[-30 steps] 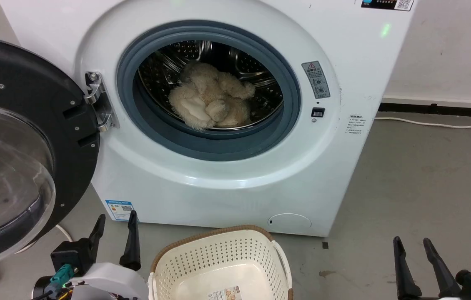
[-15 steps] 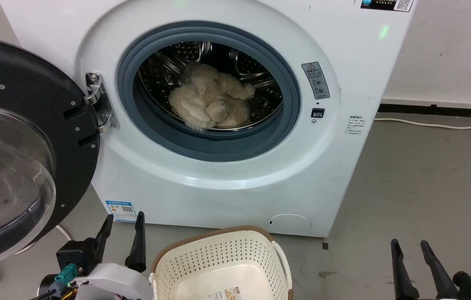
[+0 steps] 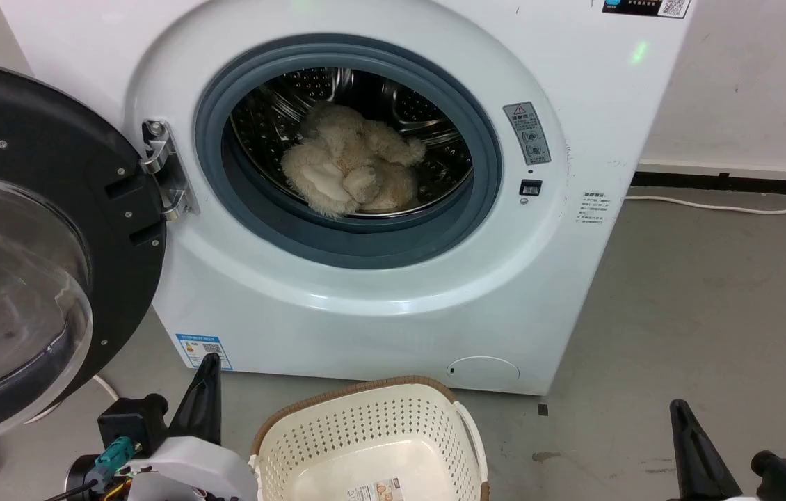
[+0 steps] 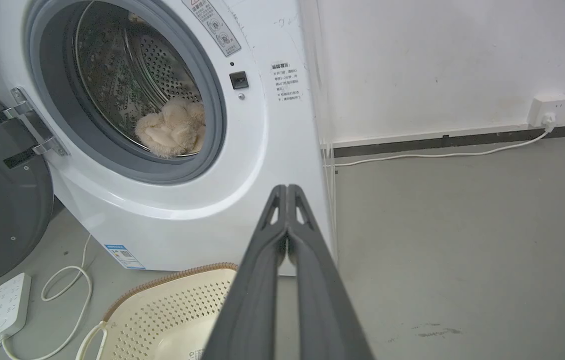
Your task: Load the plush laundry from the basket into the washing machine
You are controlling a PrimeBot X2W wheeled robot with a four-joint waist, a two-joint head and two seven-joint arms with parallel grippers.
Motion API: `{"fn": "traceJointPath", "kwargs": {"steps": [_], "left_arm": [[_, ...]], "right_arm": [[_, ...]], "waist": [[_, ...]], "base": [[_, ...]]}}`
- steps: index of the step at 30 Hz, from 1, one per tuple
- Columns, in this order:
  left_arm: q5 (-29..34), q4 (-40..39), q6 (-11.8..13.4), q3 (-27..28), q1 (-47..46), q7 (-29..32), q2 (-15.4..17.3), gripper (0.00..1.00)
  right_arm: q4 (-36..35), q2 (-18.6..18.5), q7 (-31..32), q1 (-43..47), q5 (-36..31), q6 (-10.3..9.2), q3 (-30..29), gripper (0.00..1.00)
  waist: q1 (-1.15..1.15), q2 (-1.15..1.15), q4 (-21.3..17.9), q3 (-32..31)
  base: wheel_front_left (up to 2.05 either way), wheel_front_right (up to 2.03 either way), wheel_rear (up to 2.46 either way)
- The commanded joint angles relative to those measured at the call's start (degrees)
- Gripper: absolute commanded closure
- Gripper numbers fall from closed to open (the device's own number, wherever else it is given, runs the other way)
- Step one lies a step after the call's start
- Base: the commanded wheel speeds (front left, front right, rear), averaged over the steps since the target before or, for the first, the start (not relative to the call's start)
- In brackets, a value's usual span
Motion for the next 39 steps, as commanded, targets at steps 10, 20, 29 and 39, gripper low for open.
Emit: {"fn": "traceJointPath", "kwargs": {"steps": [10,20,29,39], "left_arm": [[3.5,-1.8,-0.8,1.8,0.8,1.6,-1.6,1.00],[5.9,-2.9,-1.3,3.1,1.2,2.7,-2.7,1.00],[7.9,-3.8,-1.8,4.1,1.5,3.6,-3.6,1.00],[10.2,-4.8,-2.3,5.2,1.9,4.5,-4.6,1.00]], "right_arm": [[-1.3,0.0,1.6,-0.9,-2.1,-0.01,0.4,1.00],[-2.1,0.0,2.8,-1.4,-3.3,-0.01,0.7,1.00],[-2.8,0.0,3.8,-1.8,-4.3,-0.01,0.9,1.00],[-3.5,0.0,5.0,-2.3,-5.5,-0.02,1.2,1.00]], "waist": [[0.00,0.00,-0.1,0.1],[0.00,0.00,-0.2,0.3],[0.00,0.00,-0.3,0.4],[0.00,0.00,-0.4,0.5]], "base": [[0.00,0.00,0.00],[0.00,0.00,0.00],[0.00,0.00,0.00],[0.00,0.00,0.00]]}}
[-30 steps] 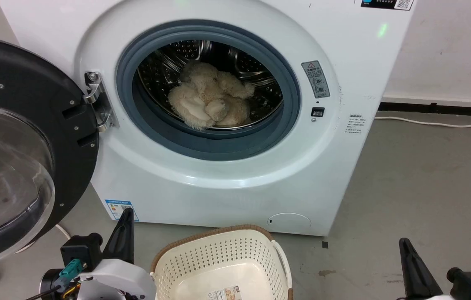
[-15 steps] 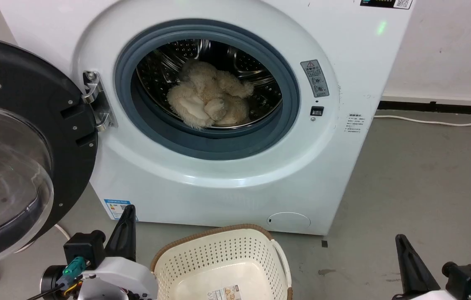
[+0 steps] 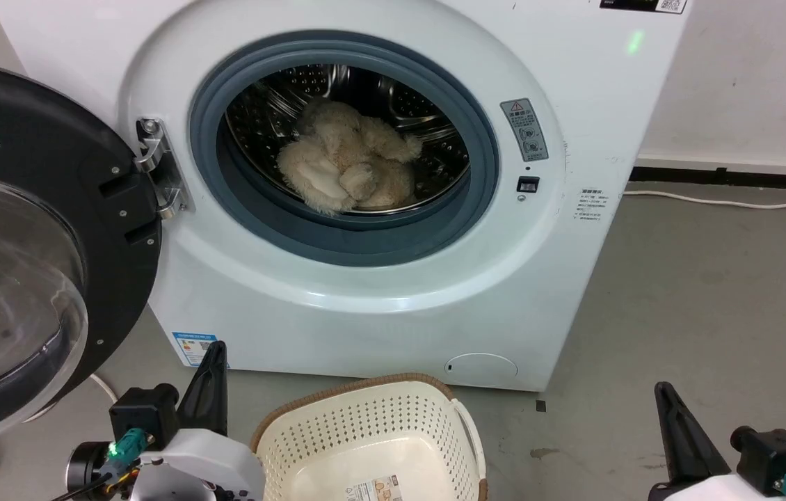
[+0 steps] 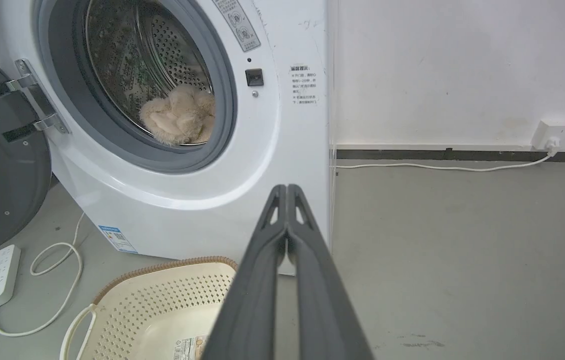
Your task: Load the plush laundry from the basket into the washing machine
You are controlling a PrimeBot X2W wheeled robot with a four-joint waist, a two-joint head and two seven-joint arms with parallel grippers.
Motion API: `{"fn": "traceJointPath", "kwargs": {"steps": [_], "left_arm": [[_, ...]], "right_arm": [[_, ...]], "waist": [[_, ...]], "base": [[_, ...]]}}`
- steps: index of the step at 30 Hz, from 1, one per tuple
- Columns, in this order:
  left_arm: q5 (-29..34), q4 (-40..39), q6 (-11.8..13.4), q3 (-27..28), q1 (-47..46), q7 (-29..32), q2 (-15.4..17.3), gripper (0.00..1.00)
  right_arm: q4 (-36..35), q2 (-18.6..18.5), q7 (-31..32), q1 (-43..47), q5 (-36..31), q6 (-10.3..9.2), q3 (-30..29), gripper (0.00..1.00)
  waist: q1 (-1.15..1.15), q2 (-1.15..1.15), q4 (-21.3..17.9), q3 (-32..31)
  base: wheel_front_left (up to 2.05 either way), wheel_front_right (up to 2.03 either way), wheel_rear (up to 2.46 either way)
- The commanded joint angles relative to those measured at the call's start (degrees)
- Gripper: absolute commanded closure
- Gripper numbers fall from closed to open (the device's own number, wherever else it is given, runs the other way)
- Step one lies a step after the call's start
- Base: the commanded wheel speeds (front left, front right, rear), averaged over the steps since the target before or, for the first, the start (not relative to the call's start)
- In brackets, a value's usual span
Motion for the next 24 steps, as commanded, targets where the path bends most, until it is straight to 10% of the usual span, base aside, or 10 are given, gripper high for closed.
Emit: {"fn": "traceJointPath", "kwargs": {"steps": [1,24], "left_arm": [[0.8,-0.6,-0.3,0.4,0.9,0.2,-0.5,1.00],[6.4,-3.1,-1.5,3.3,1.8,2.7,-3.0,1.00]], "right_arm": [[-0.6,0.0,0.4,-0.7,-0.6,-0.02,0.1,1.00],[-2.4,0.0,3.2,-1.9,-3.4,-0.03,0.8,1.00]], "waist": [[0.00,0.00,0.0,0.0],[0.00,0.00,-0.3,0.3]], "base": [[0.00,0.00,0.00],[0.00,0.00,0.00]]}}
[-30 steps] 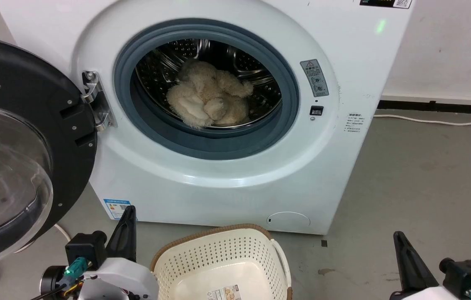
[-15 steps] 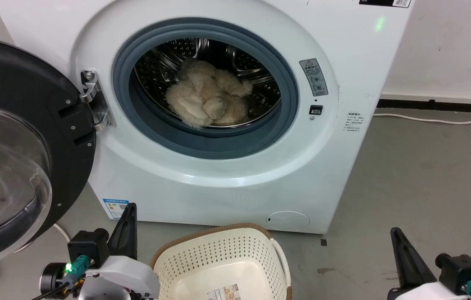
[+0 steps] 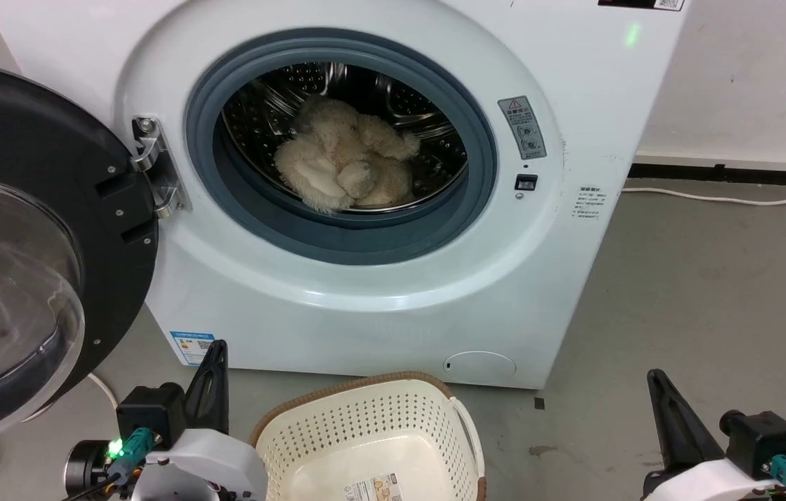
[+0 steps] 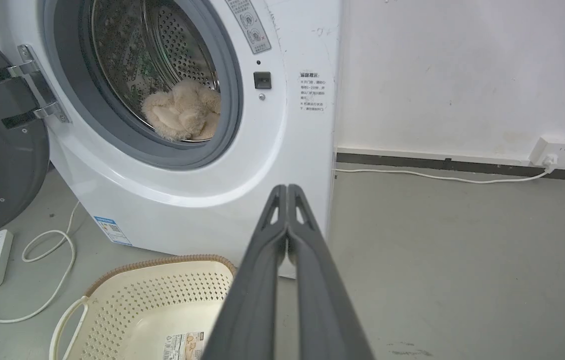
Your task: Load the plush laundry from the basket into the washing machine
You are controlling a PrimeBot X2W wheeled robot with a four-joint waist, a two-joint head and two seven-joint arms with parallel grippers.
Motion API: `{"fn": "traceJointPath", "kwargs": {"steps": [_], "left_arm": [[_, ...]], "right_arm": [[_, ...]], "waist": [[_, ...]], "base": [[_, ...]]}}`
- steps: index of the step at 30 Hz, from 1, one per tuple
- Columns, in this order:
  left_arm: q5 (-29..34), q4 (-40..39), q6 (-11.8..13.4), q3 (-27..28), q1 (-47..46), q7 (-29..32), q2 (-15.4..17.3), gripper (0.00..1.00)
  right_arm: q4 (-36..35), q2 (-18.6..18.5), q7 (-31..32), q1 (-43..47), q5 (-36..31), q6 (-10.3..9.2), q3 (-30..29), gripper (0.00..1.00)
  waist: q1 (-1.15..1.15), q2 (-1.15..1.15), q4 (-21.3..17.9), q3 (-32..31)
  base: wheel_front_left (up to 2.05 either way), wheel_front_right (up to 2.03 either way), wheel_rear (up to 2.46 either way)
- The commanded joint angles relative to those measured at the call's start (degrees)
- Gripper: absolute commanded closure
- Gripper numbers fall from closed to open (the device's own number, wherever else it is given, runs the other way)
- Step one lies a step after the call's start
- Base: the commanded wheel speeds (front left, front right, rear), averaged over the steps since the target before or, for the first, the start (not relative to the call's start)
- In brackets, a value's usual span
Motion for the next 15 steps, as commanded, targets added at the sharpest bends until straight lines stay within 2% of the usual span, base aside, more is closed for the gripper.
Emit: {"fn": "traceJointPath", "kwargs": {"steps": [1,15], "left_arm": [[1.0,-0.6,-0.4,0.6,0.7,0.3,-0.4,1.00],[4.1,-2.0,-1.1,2.2,1.3,1.7,-1.8,1.00]], "right_arm": [[-0.6,0.0,0.4,-0.7,-0.6,-0.03,0.2,1.00],[-1.6,0.0,1.9,-1.4,-2.2,-0.03,0.5,1.00]], "waist": [[0.00,0.00,0.0,0.0],[0.00,0.00,-0.2,0.2]], "base": [[0.00,0.00,0.00],[0.00,0.00,0.00]]}}
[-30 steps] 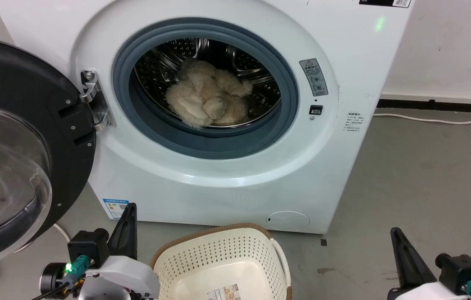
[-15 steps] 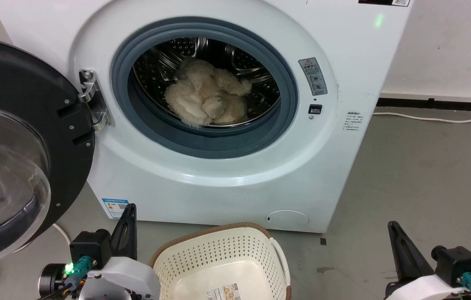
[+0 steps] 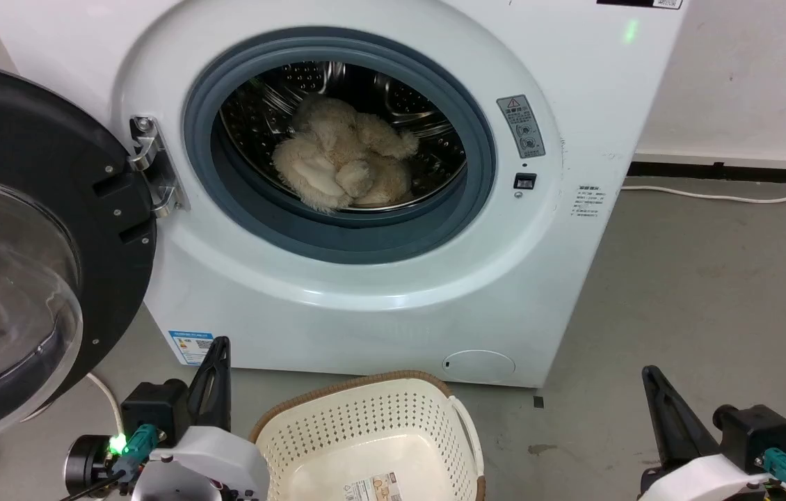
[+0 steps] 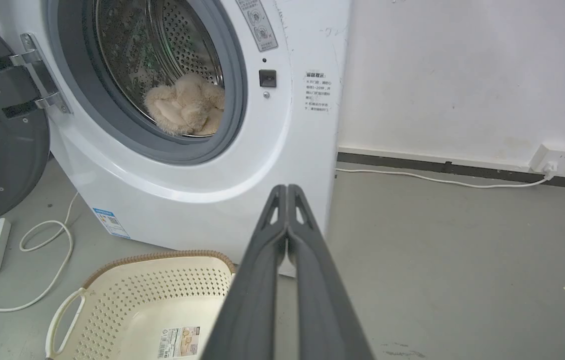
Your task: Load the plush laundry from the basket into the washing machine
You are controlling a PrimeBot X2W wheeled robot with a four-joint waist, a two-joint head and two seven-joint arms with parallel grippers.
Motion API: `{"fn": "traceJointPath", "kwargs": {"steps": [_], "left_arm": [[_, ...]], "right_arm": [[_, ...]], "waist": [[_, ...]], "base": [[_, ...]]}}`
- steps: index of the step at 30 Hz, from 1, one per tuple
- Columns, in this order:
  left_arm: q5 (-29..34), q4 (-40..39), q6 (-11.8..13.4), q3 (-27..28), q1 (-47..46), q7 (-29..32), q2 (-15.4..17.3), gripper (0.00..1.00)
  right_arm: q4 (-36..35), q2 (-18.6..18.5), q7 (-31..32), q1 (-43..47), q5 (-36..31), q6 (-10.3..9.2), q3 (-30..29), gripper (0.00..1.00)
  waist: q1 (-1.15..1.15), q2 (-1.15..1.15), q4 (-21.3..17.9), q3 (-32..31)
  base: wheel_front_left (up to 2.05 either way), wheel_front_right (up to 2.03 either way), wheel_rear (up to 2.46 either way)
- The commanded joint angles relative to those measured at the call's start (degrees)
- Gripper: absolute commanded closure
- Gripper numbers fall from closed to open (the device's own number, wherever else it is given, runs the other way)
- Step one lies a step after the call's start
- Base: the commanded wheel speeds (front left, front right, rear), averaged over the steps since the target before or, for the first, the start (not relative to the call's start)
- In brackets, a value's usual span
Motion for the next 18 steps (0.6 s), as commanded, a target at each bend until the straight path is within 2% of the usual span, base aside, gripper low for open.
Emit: {"fn": "traceJointPath", "kwargs": {"steps": [1,18], "left_arm": [[1.1,-0.7,-0.2,0.6,1.1,0.3,-0.3,1.00],[5.1,-2.5,-1.1,2.7,1.7,2.0,-2.1,1.00]], "right_arm": [[-0.6,0.0,0.3,-1.2,-0.6,-0.03,0.2,1.00],[-2.0,0.0,2.4,-2.0,-2.7,-0.04,0.7,1.00]], "waist": [[0.00,0.00,0.0,0.0],[0.00,0.00,-0.2,0.2]], "base": [[0.00,0.00,0.00],[0.00,0.00,0.00]]}}
